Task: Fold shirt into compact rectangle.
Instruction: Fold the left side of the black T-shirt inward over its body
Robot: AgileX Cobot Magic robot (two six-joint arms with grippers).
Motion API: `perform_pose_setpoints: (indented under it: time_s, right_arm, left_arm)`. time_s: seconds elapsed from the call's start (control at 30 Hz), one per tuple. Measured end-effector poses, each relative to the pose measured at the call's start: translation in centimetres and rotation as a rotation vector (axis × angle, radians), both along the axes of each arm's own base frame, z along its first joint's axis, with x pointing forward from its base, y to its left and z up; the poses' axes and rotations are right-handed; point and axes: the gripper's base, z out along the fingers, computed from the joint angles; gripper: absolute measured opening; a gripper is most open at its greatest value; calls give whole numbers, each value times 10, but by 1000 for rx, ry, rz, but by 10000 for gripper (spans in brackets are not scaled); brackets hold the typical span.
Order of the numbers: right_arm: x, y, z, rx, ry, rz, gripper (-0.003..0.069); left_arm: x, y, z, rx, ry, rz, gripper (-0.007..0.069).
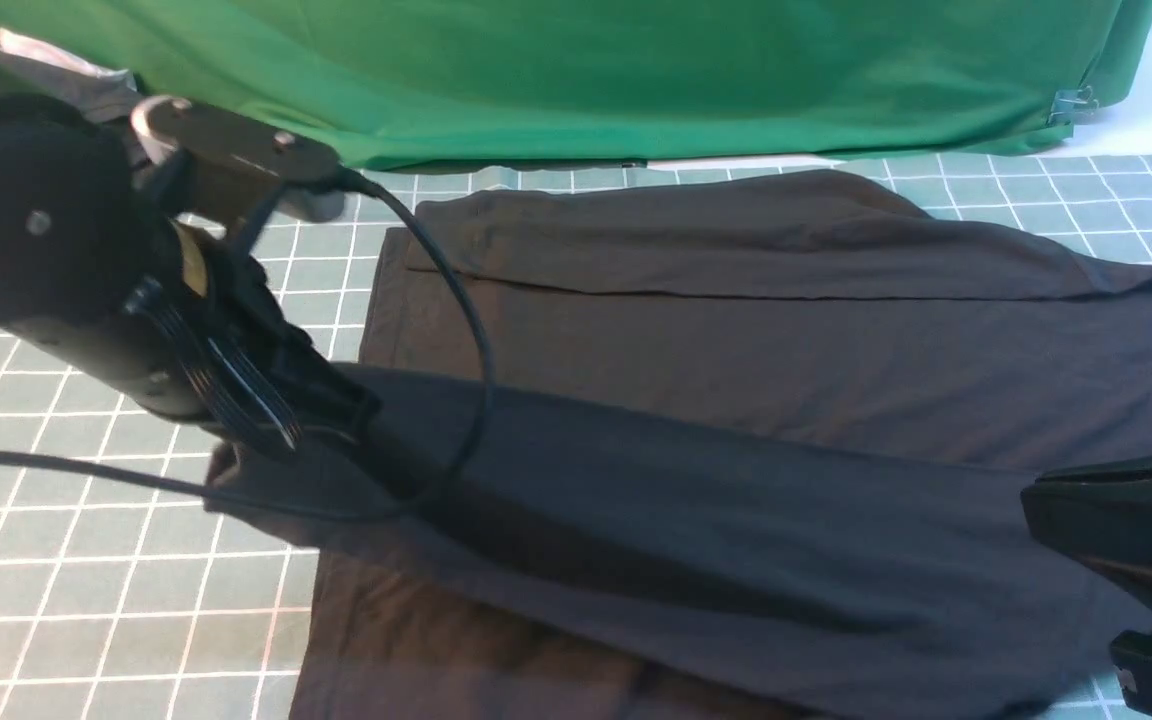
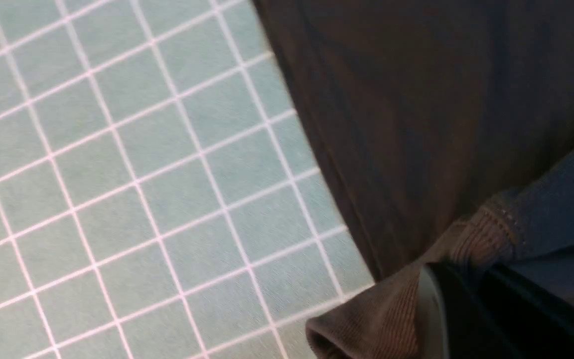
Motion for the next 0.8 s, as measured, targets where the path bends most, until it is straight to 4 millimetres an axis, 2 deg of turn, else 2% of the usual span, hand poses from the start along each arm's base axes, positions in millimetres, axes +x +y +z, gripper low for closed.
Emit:
perform_pose_setpoints:
  time_s: [0.2, 0.43, 0.57, 0.63, 0.67, 0.8]
  right_arm:
    - [0, 0, 0, 0, 0, 0, 36]
    - [0, 0, 0, 2, 3, 0, 38]
    - [0, 0, 0, 2, 3, 0, 39]
    - [0, 0, 0, 2, 3, 0, 39]
    - [0, 0, 0, 2, 3, 0, 39]
    - [0, 0, 0, 2, 3, 0, 39]
  left_arm:
    - [10, 1, -9, 14, 3, -4, 14]
    - [28, -6, -29, 37, 14, -25, 29]
    - [35, -5, -38, 93, 21, -29, 100]
    - [39, -4, -44, 118, 25, -17, 198]
    - [39, -4, -45, 120, 26, -14, 214]
    - [45, -4, -47, 119, -11, 20, 374]
